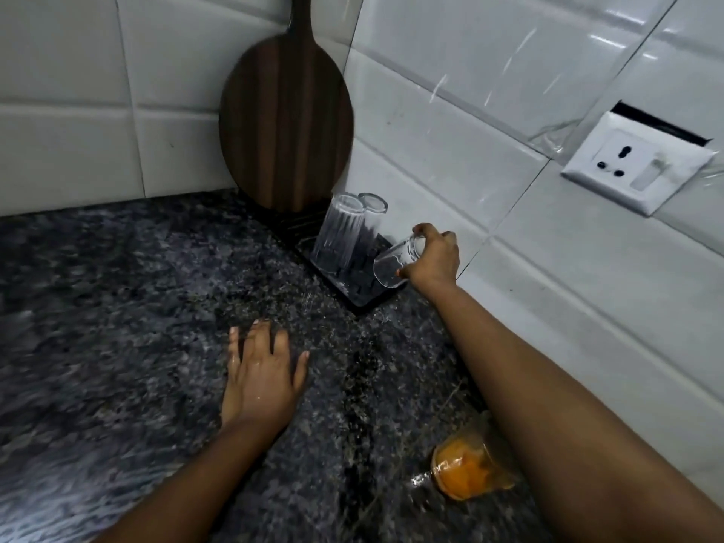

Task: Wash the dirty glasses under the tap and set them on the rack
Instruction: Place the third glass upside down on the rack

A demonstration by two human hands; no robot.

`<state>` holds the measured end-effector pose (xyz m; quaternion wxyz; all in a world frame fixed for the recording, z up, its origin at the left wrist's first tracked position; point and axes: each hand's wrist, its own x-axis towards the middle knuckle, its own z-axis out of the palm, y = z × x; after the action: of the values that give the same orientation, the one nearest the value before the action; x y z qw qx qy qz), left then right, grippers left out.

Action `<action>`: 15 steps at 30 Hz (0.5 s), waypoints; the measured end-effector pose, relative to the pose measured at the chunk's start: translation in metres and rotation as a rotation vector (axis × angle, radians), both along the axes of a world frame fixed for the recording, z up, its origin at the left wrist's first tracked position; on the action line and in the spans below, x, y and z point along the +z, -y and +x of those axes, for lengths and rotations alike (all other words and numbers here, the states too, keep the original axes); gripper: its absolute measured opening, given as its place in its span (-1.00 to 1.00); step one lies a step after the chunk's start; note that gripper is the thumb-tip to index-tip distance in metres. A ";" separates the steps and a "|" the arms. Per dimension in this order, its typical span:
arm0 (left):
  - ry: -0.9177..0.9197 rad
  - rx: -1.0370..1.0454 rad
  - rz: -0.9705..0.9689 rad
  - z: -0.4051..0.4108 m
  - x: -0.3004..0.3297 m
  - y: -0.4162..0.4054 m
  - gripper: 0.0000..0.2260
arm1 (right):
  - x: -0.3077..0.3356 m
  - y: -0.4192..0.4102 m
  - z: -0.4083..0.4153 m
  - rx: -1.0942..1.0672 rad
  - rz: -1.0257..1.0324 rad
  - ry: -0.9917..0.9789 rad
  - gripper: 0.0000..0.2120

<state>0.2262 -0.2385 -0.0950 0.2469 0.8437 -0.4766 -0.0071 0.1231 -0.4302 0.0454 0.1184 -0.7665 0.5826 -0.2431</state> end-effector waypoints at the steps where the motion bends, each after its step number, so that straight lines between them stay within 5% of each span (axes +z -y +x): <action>1: 0.003 0.003 0.007 0.000 -0.001 0.001 -0.61 | -0.003 0.009 0.002 -0.002 -0.003 -0.014 -0.40; 7: -0.012 0.005 0.024 0.001 -0.002 0.004 -0.62 | -0.009 0.042 0.010 0.002 0.021 -0.006 -0.32; 15: -0.030 -0.009 0.006 0.000 0.001 0.000 -0.61 | -0.015 0.030 0.013 0.035 0.040 0.069 -0.51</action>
<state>0.2262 -0.2386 -0.0939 0.2518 0.8419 -0.4767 -0.0224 0.1358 -0.4607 0.0303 0.1579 -0.7653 0.5694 -0.2553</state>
